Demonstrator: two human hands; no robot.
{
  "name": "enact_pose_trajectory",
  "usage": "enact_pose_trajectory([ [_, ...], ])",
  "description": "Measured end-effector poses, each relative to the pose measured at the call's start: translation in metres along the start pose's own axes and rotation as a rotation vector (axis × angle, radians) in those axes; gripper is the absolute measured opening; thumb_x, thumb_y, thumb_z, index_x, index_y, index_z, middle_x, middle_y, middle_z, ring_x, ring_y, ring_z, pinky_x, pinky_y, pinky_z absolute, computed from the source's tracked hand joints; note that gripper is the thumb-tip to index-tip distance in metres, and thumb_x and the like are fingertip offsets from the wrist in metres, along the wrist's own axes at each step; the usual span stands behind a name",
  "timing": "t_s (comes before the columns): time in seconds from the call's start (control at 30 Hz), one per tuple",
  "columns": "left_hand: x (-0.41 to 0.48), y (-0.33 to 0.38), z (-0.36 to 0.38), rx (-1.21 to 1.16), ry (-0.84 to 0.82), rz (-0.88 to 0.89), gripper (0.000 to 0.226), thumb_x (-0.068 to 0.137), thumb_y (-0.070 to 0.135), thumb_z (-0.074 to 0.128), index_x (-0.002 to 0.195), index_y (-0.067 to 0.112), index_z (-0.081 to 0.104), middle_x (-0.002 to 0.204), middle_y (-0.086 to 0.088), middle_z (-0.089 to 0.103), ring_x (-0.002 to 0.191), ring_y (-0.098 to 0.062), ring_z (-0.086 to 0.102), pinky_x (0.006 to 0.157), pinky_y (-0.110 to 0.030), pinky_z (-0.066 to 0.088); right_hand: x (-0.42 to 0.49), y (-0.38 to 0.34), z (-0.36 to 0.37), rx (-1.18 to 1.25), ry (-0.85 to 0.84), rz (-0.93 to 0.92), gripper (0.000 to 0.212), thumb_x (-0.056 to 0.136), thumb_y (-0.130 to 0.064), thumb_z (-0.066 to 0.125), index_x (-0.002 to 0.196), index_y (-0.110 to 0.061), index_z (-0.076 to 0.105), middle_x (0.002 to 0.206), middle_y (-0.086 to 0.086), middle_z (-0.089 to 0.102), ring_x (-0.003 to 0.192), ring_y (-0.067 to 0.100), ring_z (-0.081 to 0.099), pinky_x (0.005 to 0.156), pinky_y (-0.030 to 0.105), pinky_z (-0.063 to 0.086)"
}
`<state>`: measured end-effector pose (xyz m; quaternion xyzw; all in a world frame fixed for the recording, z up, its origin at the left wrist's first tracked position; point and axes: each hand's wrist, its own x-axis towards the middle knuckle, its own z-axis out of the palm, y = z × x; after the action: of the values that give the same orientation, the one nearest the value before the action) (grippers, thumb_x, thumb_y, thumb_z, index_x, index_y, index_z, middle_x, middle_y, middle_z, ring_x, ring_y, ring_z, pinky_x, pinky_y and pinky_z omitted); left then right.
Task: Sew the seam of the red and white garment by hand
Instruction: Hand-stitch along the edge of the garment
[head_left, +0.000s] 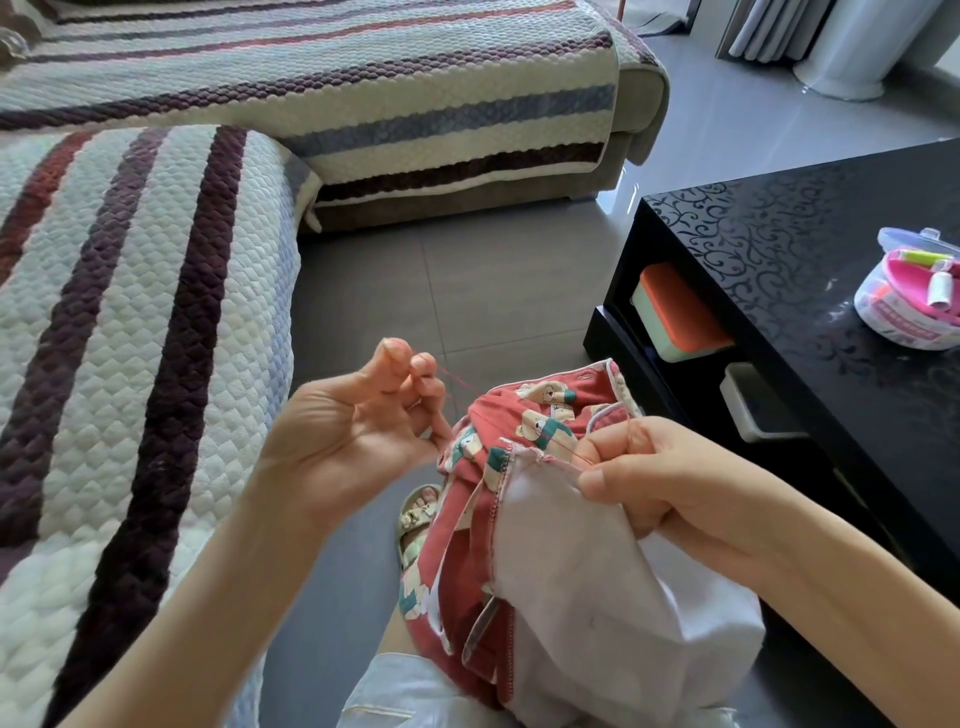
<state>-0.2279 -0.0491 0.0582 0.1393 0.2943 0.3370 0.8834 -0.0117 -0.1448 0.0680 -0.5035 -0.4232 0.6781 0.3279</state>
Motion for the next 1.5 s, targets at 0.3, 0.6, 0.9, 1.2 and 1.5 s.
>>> enact_pose_trajectory([
  [0.3,0.019,0.01,0.002,0.08,0.142,0.009,0.02,0.065,0.024,0.082,0.078,0.022,0.067,0.078,0.006,0.055,0.073,-0.008,0.052,0.081,-0.026,0.035,0.001,0.001,-0.002,-0.003,-0.012,0.013,0.015,0.05,-0.03,0.07,0.051,-0.02,0.059,0.053,0.002,0.029,0.044,0.008,0.023,0.042,0.016,0.022],
  [0.6,0.007,-0.034,0.016,1.067,-0.088,0.053,0.071,0.071,0.076,0.042,0.1,0.018,0.071,0.095,-0.007,0.069,0.083,-0.018,0.06,0.069,-0.02,0.048,0.0,-0.003,-0.018,-0.013,0.025,-0.063,0.018,0.057,-0.028,0.073,0.056,-0.018,0.057,0.064,0.012,0.017,0.057,0.021,0.012,0.049,0.026,0.014],
  [0.9,-0.009,-0.036,0.031,0.885,-0.243,0.05,0.012,0.07,-0.001,0.075,0.067,0.011,0.072,0.061,0.005,0.066,0.055,-0.001,0.059,0.053,-0.009,0.045,0.007,-0.011,-0.038,0.141,0.154,-0.209,0.032,0.077,-0.02,0.071,0.055,-0.019,0.048,0.045,-0.01,0.023,0.041,0.006,0.016,0.041,0.017,0.017],
  [1.2,-0.019,-0.026,0.021,0.914,-0.239,-0.071,0.03,0.049,0.02,0.089,0.074,0.011,0.076,0.063,-0.003,0.067,0.049,-0.004,0.061,0.04,-0.012,0.045,0.032,-0.034,-0.089,-0.143,0.798,-0.46,0.034,0.095,-0.01,0.053,0.062,-0.012,0.05,0.039,-0.013,0.035,0.034,0.002,0.026,0.036,0.017,0.017],
  [1.5,-0.021,-0.023,0.019,0.98,-0.155,-0.128,0.02,0.06,-0.006,0.08,0.075,0.007,0.075,0.067,-0.006,0.069,0.057,-0.007,0.064,0.05,-0.012,0.048,0.078,-0.022,-0.15,-0.216,1.153,-0.198,0.016,0.08,-0.002,0.055,0.065,0.003,0.057,0.035,-0.007,0.036,0.031,0.006,0.029,0.034,0.012,0.02],
])
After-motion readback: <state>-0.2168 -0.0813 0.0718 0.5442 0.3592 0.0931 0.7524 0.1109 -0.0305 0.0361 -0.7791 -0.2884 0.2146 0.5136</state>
